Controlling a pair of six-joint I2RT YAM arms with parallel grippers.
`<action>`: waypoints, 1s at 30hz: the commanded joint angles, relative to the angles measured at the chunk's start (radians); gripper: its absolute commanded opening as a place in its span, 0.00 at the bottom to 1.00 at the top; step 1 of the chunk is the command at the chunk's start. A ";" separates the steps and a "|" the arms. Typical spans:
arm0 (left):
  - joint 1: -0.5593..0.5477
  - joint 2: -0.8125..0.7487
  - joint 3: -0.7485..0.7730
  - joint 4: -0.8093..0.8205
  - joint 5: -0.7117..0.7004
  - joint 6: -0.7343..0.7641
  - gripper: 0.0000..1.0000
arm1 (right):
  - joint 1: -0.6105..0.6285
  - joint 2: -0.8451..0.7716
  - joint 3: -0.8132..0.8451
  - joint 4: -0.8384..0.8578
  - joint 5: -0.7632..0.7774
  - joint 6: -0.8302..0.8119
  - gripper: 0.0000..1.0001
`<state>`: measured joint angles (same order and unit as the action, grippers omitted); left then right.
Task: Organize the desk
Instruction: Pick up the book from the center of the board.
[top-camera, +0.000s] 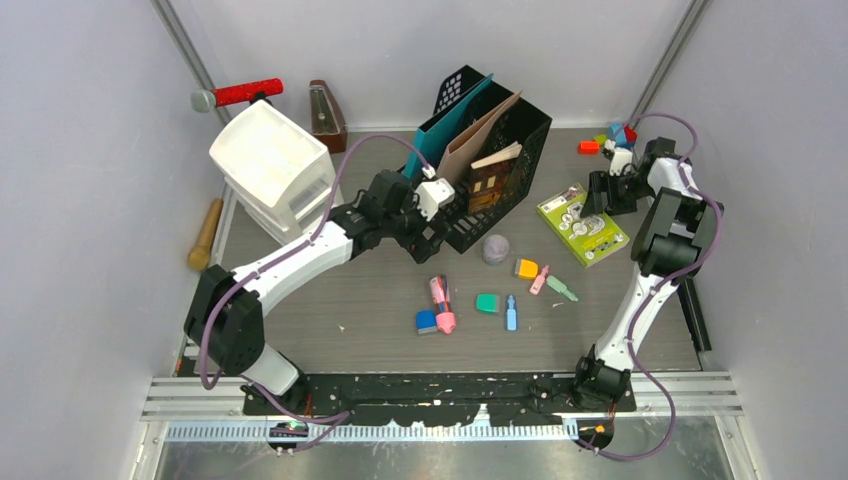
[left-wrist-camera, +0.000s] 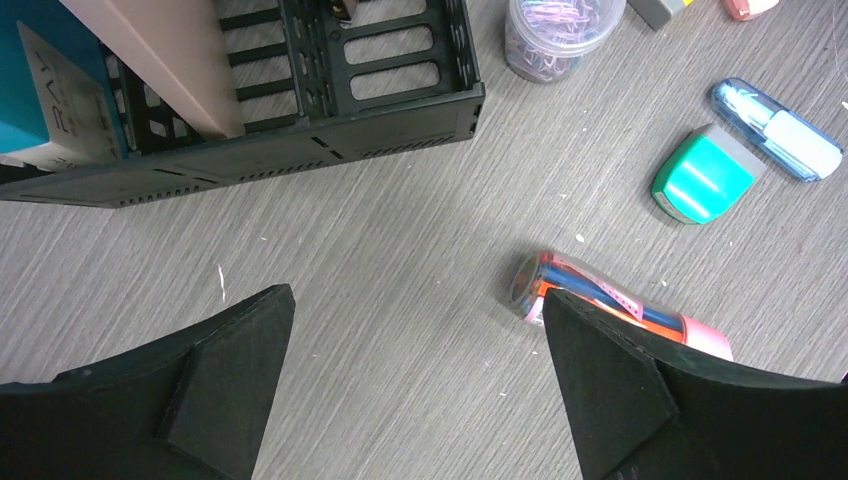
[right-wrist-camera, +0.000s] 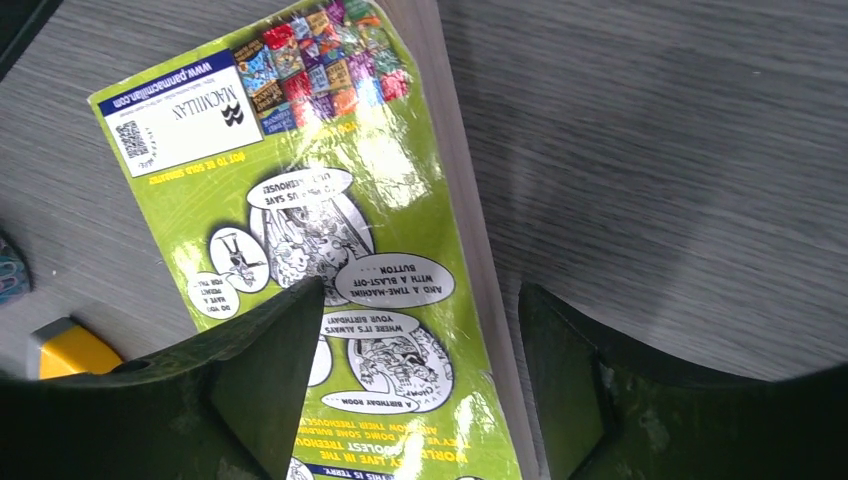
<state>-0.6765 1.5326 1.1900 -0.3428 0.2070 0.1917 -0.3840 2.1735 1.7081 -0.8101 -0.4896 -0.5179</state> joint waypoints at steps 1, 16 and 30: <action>-0.003 -0.044 -0.010 -0.011 -0.003 -0.003 1.00 | -0.003 0.024 0.045 -0.056 -0.076 -0.034 0.76; -0.003 -0.105 -0.076 0.031 -0.013 -0.037 1.00 | -0.020 0.009 0.029 -0.134 -0.061 -0.094 0.28; -0.002 -0.061 0.016 -0.080 0.047 -0.095 0.99 | -0.026 -0.245 -0.173 -0.085 -0.122 -0.028 0.00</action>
<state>-0.6769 1.4673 1.1439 -0.3996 0.2054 0.1200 -0.4099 2.0556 1.5803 -0.8848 -0.5785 -0.5854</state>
